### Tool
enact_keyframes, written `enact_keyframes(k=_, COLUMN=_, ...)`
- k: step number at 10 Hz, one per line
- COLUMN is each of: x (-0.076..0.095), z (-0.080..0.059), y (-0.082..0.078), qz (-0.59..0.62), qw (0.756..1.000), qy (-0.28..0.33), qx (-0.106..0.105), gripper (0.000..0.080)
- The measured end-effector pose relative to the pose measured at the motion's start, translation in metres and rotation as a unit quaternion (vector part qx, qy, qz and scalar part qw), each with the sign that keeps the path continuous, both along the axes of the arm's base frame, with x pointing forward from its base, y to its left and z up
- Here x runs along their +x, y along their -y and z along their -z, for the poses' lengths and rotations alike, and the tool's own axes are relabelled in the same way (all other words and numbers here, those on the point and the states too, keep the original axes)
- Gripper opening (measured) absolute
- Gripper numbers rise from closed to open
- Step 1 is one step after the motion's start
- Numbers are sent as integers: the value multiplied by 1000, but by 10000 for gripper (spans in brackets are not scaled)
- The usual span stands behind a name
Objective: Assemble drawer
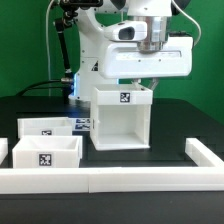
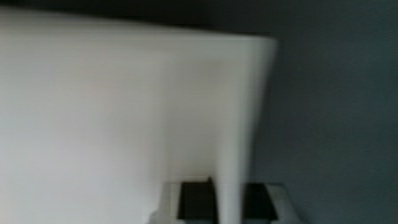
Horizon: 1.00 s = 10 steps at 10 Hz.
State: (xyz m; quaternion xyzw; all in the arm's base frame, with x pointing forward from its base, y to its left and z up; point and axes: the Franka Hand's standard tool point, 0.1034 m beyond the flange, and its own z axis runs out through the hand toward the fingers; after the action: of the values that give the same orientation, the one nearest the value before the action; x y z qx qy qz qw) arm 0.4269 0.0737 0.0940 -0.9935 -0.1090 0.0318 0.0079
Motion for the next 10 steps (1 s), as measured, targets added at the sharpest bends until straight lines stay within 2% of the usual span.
enact_keyframes(k=6, x=2, z=0, y=0, qz=0, qw=1000, qy=0, qx=0, gripper=37)
enact_keyframes(k=10, x=47, z=0, y=-8, qz=8, qw=1000, qy=18, qx=9, gripper=38)
